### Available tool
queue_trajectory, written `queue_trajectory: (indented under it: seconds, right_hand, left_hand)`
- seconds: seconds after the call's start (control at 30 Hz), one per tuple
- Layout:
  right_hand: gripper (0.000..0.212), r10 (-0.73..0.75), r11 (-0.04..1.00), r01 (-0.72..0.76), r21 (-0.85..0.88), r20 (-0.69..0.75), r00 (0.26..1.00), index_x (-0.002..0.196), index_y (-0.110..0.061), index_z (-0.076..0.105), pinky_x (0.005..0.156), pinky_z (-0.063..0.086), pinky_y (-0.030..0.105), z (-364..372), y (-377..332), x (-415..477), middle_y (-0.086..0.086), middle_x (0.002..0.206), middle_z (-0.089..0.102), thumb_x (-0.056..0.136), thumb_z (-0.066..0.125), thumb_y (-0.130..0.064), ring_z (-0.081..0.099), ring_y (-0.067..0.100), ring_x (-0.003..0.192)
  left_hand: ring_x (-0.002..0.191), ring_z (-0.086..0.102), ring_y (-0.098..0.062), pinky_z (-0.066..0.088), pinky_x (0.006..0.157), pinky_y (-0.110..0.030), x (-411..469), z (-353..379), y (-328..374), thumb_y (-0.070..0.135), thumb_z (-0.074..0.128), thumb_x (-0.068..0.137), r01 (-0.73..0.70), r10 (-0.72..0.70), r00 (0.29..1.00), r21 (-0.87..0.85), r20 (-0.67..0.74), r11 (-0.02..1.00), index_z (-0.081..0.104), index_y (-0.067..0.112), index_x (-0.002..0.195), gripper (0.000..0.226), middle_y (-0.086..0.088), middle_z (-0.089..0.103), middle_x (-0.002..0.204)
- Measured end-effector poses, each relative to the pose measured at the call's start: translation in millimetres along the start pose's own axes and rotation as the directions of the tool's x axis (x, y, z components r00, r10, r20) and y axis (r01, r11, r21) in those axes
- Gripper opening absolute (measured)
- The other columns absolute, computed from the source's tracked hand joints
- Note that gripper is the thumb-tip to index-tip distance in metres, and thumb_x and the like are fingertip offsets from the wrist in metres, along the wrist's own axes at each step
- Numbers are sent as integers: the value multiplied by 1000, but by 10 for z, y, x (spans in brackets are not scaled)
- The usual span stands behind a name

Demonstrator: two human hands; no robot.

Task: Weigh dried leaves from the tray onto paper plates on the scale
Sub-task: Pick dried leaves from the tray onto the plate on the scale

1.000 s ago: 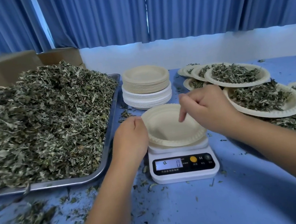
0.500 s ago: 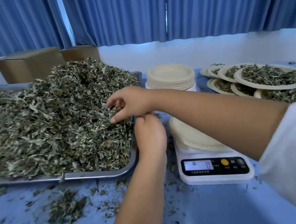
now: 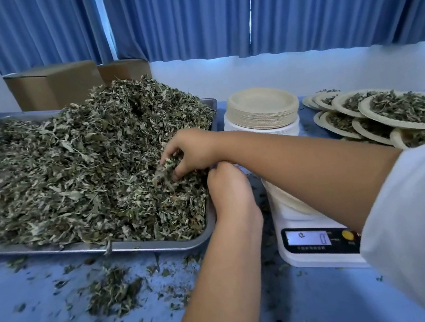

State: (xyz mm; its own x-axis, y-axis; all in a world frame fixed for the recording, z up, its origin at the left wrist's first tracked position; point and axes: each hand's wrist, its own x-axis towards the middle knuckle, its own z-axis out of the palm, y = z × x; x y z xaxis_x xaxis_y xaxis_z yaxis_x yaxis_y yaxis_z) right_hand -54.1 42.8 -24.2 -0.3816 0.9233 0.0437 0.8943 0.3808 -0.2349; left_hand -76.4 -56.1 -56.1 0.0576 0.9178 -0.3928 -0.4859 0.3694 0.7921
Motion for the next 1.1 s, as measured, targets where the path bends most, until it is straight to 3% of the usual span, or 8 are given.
queue_trajectory:
  seconds: [0.1, 0.17, 0.3, 0.4, 0.67, 0.8, 0.9, 1.1]
  right_hand:
    - [39, 15, 992, 7, 125, -174, 985, 119, -18, 67, 79, 39, 25, -108, 16, -43, 2, 117, 66, 81, 76, -24, 57, 17, 106]
    - [38, 43, 979, 9, 202, -253, 967, 118, -16, 68, 81, 39, 22, -192, 33, -74, 2, 116, 66, 81, 75, -20, 57, 13, 102]
    - [30, 97, 920, 28, 390, -297, 950, 109, -14, 71, 65, 42, 8, -304, 48, -164, -4, 96, 67, 79, 77, -18, 58, 4, 85]
    - [20, 158, 806, 55, 590, -304, 939, 98, -11, 70, 54, 47, 15, -357, 51, -254, -2, 81, 68, 80, 77, -12, 61, 0, 65]
    - [14, 250, 548, 121, 827, -300, 921, 96, -12, 69, 65, 57, 27, -634, 157, -824, 3, 82, 71, 84, 70, -5, 69, 11, 73]
    - [15, 299, 547, 130, 827, -339, 892, 97, -14, 71, 71, 57, 28, -766, 400, -1326, 4, 89, 74, 84, 70, -8, 71, 15, 82]
    - [16, 384, 606, 36, 795, -332, 862, 96, -18, 73, 75, 58, 29, -780, 609, -1668, 3, 91, 75, 82, 72, -10, 71, 14, 85]
    - [21, 459, 686, -188, 703, -217, 862, 98, -20, 73, 58, 53, 16, -639, 737, -2008, 0, 83, 74, 79, 75, -11, 69, 6, 68]
  left_hand:
    - [106, 57, -15, 41, 84, -22, 88, 5, 51, 13, 42, 99, -48, 58, 997, -227, 41, 973, 58, 3, 122, 30, -2, 63, 107]
    - [94, 57, -5, 43, 78, -17, 103, -10, 92, 17, 44, 99, -29, 52, 997, -363, 56, 931, 62, 9, 115, 25, 5, 63, 102]
    - [135, 39, -19, 26, 112, -32, 102, -85, 102, 17, 33, 102, 89, -4, 985, -493, 171, 865, 50, 2, 131, 37, -8, 50, 138]
    - [138, 34, -24, 22, 114, -38, 111, -124, 105, 25, 27, 103, 162, -32, 973, -573, 229, 803, 45, -1, 134, 44, -14, 46, 142]
    - [136, 37, -29, 25, 113, -42, 119, -162, 114, 33, 24, 103, 211, -25, 958, -639, 287, 739, 43, -5, 134, 52, -18, 47, 140]
    - [135, 39, -28, 26, 112, -40, 144, -129, 102, 32, 24, 103, 189, -29, 964, -602, 265, 775, 43, -4, 135, 51, -18, 47, 140]
    - [135, 39, -28, 26, 113, -40, 143, -98, 75, 31, 25, 103, 166, -16, 965, -561, 262, 811, 43, -4, 135, 51, -17, 47, 140]
    - [132, 43, -27, 28, 112, -40, 104, -32, 26, 31, 25, 103, 142, 1, 961, -495, 277, 857, 46, -3, 133, 50, -16, 50, 137]
